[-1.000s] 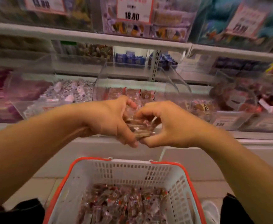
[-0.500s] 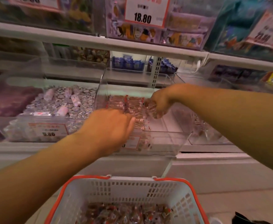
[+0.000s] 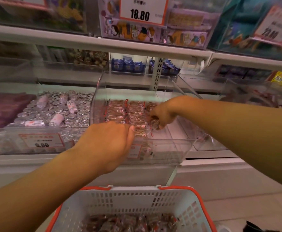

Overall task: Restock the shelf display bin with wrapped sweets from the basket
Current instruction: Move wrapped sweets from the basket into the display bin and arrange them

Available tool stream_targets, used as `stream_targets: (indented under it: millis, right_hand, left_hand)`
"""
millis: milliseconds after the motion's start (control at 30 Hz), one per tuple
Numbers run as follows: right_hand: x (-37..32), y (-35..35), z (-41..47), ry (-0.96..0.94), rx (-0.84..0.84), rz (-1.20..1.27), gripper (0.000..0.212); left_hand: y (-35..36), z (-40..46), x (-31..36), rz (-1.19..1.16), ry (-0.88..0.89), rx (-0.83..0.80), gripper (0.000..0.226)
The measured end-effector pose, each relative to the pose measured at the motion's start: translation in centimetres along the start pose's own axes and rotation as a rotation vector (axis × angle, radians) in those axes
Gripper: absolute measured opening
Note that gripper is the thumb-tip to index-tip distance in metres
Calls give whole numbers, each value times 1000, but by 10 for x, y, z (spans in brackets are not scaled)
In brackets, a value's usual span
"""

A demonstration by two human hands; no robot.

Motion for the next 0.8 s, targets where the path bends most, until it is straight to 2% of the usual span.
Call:
stream_targets:
  millis: [67, 233, 400, 467, 567, 700, 800]
  right_hand:
    - [3, -5, 2, 21, 22, 0, 18]
    - [11, -16, 0, 50, 35, 111, 45]
    - [15, -27, 6, 77, 82, 61, 54]
    - [16, -33, 7, 96, 149, 24, 51]
    - [27, -38, 7, 171, 233, 44, 37]
    - [29, -34, 10, 197, 248, 65, 41]
    - [30, -34, 10, 238, 255, 44, 34]
  left_hand:
    - [0, -1, 0, -14, -2, 4, 41]
    - [-2, -1, 0, -19, 2, 24, 40]
    - [-1, -1, 1, -6, -5, 22, 41]
    - [-1, -1, 1, -10, -3, 23, 40]
    - [0, -1, 2, -14, 5, 22, 39]
    - [1, -1, 0, -10, 0, 24, 42]
    - [1, 0, -1, -18, -10, 34, 42]
Point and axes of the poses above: each hand's wrist, its own z-axis towards the middle knuckle, its own y-axis out of the palm, x = y × z, the point moved 9 cm from there along z, towards the middle knuckle, and after that the axes turned 7 degrees about -x, right-handed, at the moved point
